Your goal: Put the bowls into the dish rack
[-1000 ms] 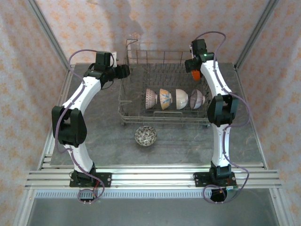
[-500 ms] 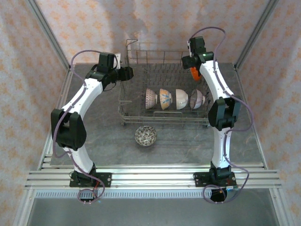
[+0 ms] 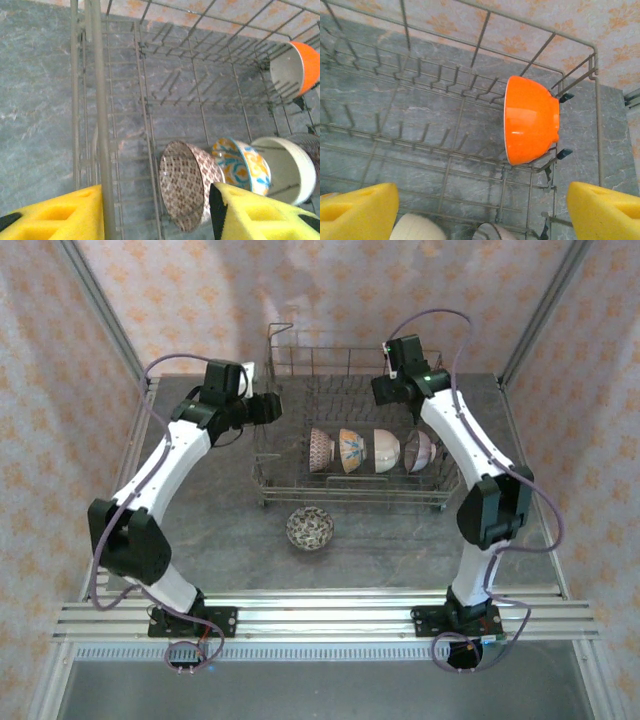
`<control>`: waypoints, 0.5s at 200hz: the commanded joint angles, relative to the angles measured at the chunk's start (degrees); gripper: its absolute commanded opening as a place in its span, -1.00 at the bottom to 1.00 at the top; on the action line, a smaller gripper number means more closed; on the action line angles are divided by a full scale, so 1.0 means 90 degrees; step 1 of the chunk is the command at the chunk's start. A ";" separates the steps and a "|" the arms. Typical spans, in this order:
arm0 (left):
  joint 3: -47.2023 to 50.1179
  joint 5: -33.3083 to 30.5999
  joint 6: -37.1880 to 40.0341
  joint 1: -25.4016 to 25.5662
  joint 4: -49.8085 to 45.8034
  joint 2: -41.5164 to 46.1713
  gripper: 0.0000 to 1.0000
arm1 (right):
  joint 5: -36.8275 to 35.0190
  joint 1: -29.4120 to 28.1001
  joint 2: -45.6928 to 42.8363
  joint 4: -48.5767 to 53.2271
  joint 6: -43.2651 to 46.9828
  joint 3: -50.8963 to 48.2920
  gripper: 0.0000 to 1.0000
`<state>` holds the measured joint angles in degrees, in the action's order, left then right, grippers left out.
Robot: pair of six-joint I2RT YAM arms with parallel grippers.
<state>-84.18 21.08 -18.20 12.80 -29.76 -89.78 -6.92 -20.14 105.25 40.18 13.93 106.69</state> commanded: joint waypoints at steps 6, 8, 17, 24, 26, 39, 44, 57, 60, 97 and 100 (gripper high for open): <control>0.0552 -0.0465 -0.0452 0.0063 -0.0653 0.0826 0.11 | -0.0219 -0.0144 -0.0764 0.0098 -0.0504 -0.0400 0.72; 0.0600 -0.0474 -0.0481 0.0063 -0.0674 0.0894 0.11 | -0.0206 -0.0137 -0.0818 0.0101 -0.0543 -0.0439 0.72; 0.0796 -0.0579 -0.0585 0.0090 -0.0832 0.1158 0.10 | -0.0126 -0.0144 -0.1028 0.0110 -0.0680 -0.0623 0.71; 0.0936 -0.0676 -0.0671 0.0118 -0.0988 0.1352 0.09 | -0.0066 -0.0155 -0.1176 0.0098 -0.0779 -0.0761 0.70; 0.0975 -0.0700 -0.0690 0.0132 -0.1029 0.1398 0.09 | -0.0036 -0.0155 -0.1211 0.0094 -0.0799 -0.0793 0.69; 0.1257 -0.0823 -0.0928 0.0221 -0.1280 0.1731 0.08 | 0.0105 -0.0193 -0.1457 0.0087 -0.0889 -0.0980 0.68; 0.1409 -0.0817 -0.1048 0.0275 -0.1327 0.1846 0.08 | 0.0153 -0.0226 -0.1539 0.0086 -0.0909 -0.1041 0.67; 0.1806 -0.0819 -0.1328 0.0458 -0.1368 0.2110 0.06 | 0.0211 -0.0328 -0.1755 0.0077 -0.0921 -0.1203 0.66; 0.1903 -0.0827 -0.1384 0.0514 -0.1371 0.2160 0.05 | 0.0235 -0.0351 -0.1805 0.0059 -0.0918 -0.1246 0.66; 0.2792 -0.0900 -0.2041 0.1425 -0.1331 0.2459 -0.06 | 0.0469 -0.0419 -0.2427 -0.0153 -0.1004 -0.2057 0.65; 0.2835 -0.0914 -0.2057 0.1517 -0.1332 0.2442 -0.07 | 0.0482 -0.0418 -0.2470 -0.0156 -0.1021 -0.2121 0.65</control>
<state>-63.96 12.56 -32.14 20.43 -35.16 -67.53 -4.16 -23.75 86.67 39.72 6.79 91.26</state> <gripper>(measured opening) 0.479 0.825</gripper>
